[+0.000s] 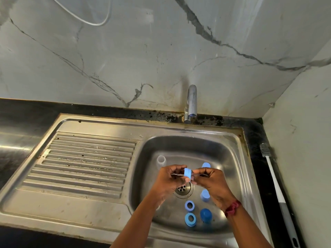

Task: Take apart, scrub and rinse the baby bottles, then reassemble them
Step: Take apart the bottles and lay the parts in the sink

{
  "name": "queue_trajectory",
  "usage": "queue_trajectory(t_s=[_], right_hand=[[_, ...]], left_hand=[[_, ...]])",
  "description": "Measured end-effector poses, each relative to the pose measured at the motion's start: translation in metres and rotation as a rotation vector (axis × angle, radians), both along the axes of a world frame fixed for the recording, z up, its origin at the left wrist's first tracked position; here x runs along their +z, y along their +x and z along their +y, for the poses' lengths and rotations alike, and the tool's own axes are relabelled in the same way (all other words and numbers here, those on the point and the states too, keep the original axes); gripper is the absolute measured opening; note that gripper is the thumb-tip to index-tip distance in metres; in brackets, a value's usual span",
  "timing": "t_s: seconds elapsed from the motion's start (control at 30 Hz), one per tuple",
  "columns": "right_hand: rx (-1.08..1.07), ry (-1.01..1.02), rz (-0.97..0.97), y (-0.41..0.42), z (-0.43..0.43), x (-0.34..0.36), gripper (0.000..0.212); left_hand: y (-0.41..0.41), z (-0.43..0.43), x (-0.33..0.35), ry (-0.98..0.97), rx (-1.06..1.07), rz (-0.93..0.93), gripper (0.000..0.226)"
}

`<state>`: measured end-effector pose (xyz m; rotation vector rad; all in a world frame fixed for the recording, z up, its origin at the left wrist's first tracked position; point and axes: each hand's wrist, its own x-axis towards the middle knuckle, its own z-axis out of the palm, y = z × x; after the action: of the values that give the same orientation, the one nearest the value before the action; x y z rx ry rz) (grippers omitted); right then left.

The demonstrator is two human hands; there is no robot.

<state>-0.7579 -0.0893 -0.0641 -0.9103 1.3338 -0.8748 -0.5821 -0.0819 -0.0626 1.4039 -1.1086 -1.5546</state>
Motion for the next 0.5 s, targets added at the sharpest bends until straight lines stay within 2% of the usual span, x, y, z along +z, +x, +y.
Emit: queue_trajectory(t_s=[0.2, 0.5], right_hand=[[0.074, 0.007, -0.03, -0.003, 0.0025, 0.0033, 0.017], [-0.028, 0.028, -0.049, 0.0009, 0.0033, 0.0034, 0.014]], left_hand=[[0.0039, 0.0006, -0.0045, -0.02, 0.016, -0.041, 0.041], [-0.0001, 0.0055, -0.0082, 0.009, 0.07, 0.032, 0.042]])
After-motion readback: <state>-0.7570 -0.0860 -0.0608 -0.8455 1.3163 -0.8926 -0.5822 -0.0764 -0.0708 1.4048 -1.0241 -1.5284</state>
